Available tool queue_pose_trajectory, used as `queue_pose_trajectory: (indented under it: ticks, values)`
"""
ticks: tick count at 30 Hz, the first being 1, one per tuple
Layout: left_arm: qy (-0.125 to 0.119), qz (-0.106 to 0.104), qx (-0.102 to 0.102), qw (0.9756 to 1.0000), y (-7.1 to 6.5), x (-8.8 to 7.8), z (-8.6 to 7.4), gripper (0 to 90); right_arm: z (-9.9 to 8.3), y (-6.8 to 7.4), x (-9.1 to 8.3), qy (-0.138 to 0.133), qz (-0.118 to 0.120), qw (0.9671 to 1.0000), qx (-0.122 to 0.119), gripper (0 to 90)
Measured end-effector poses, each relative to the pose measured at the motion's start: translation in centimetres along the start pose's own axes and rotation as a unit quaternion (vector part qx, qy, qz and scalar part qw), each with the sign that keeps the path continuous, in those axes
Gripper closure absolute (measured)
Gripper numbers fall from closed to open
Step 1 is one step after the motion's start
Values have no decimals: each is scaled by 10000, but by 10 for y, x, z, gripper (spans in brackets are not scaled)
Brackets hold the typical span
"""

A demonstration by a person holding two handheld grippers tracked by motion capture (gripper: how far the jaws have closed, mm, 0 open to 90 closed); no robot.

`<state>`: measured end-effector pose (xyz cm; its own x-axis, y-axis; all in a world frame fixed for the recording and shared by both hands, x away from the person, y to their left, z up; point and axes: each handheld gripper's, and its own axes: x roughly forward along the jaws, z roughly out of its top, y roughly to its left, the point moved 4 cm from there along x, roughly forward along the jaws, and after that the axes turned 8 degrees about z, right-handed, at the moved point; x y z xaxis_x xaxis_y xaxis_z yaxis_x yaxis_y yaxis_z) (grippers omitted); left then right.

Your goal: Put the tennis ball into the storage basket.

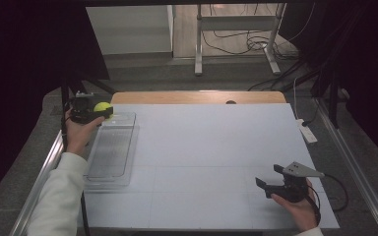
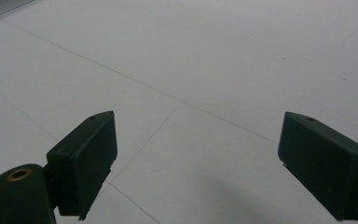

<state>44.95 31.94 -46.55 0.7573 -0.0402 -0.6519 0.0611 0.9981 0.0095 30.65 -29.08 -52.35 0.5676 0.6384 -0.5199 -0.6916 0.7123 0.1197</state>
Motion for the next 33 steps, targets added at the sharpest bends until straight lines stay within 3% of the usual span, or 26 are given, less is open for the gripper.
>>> queue_pose_trajectory:
  ticks: [33]
  values:
    - [377, 154, 167, 9990, -1, 19, -15, 273, 0, 0, 1, 13, -4, 10000, -5, 117]
